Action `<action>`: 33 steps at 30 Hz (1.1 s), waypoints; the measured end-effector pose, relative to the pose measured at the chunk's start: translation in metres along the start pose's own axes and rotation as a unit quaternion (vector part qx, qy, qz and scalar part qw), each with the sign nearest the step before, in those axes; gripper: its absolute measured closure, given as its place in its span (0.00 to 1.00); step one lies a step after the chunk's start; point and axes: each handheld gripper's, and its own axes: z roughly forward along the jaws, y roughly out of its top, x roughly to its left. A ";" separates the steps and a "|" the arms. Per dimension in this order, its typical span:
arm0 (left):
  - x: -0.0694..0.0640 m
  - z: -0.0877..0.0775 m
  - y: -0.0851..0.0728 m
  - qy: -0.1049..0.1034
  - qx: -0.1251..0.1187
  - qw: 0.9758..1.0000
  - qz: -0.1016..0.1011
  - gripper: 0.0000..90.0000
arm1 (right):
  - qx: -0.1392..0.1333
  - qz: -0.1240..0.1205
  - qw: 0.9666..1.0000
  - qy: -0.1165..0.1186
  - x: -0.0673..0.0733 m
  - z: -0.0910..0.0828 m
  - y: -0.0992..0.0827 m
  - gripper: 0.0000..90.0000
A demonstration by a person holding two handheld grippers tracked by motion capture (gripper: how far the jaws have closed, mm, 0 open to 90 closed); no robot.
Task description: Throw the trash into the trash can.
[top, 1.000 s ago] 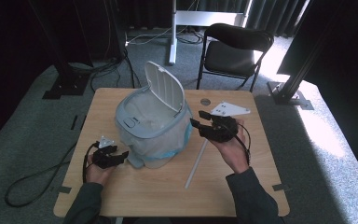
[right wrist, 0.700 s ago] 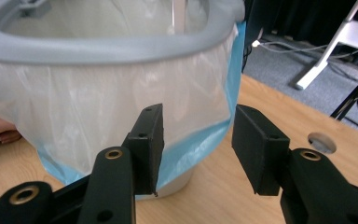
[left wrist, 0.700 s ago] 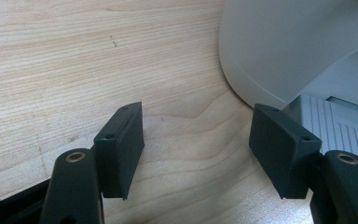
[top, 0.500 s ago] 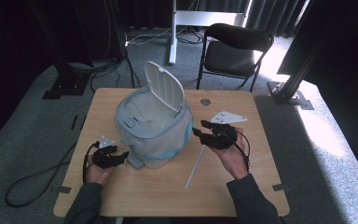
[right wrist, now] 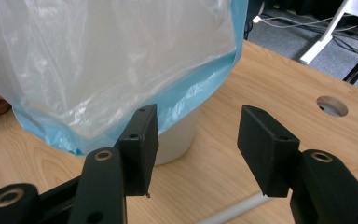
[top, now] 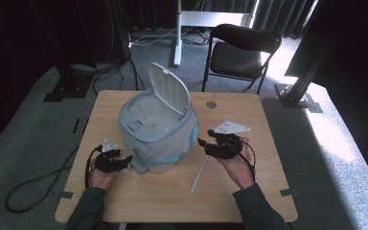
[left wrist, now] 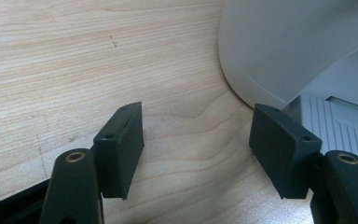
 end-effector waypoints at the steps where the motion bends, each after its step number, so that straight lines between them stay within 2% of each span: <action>1: 0.000 0.000 0.000 0.000 0.000 1.000 0.000 0.39 | 0.002 -0.001 1.000 0.000 0.000 0.001 -0.001 0.52; 9: 0.000 0.000 0.000 0.000 0.000 1.000 0.000 0.39 | 0.013 0.003 1.000 -0.007 -0.002 0.005 -0.010 0.48; 13: 0.000 0.000 0.000 0.000 0.000 1.000 -0.001 0.39 | 0.023 0.004 1.000 -0.002 -0.003 0.010 -0.018 0.46; 23: 0.000 0.000 0.000 0.000 0.000 1.000 0.000 0.39 | 0.046 0.007 0.999 0.002 0.001 0.022 -0.036 0.44; 29: 0.000 0.000 0.000 0.000 0.000 1.000 0.000 0.39 | 0.062 0.000 0.998 -0.007 0.005 0.031 -0.048 0.43; 33: 0.000 0.000 0.000 0.000 0.000 1.000 0.000 0.39 | 0.066 0.006 0.998 -0.007 0.005 0.035 -0.053 0.41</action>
